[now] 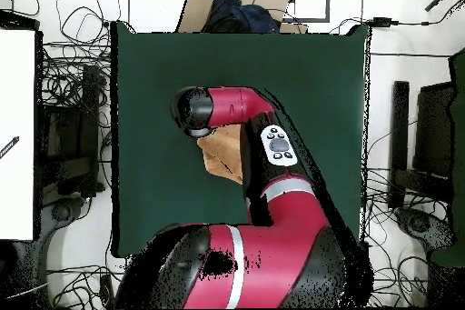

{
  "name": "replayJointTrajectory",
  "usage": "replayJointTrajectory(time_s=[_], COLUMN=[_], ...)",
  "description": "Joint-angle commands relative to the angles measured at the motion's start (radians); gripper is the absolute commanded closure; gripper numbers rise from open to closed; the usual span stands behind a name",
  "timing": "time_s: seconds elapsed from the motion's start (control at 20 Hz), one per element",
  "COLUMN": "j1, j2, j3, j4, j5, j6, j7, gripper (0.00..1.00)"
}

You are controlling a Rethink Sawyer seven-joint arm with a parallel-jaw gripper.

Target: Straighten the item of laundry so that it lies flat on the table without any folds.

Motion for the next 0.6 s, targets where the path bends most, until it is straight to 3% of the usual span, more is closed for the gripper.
replayJointTrajectory(time_s=[0.05,0.45,0.6], j1=[-0.042,-0.057,-0.051], j2=[-0.009,-0.004,0.028], j3=[0.022,0.027,0.025], j4=[0.040,0.029,-0.020], j5=[0.016,0.001,-0.007], j6=[0.073,0.072,0.088], j7=[0.022,0.000,-0.009], gripper=[0.00,0.00,0.00])
